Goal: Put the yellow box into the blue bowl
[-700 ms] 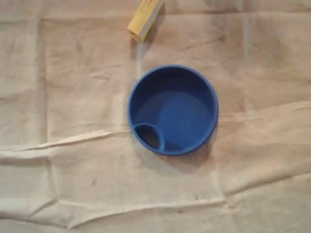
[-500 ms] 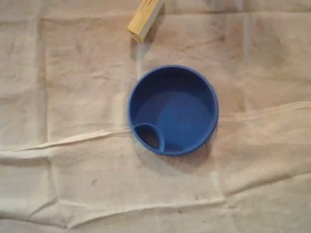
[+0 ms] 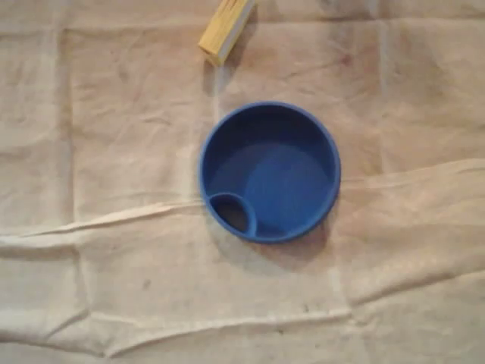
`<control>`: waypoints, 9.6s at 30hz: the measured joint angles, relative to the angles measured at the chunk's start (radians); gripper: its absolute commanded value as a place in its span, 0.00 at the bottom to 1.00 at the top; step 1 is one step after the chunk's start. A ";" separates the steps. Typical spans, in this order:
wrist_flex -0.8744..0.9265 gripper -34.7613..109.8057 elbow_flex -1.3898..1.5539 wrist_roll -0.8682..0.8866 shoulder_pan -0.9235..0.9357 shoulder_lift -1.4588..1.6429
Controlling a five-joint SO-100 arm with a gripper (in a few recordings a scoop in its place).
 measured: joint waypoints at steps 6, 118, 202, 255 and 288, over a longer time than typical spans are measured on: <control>0.000 0.24 0.000 0.000 0.000 0.000; -0.308 0.40 -0.189 -1.967 0.710 -1.439; -0.391 0.35 -0.135 -1.936 0.761 -1.962; -0.109 0.24 -0.706 -1.201 0.368 -1.850; -0.178 0.24 -1.111 -0.571 0.144 -2.183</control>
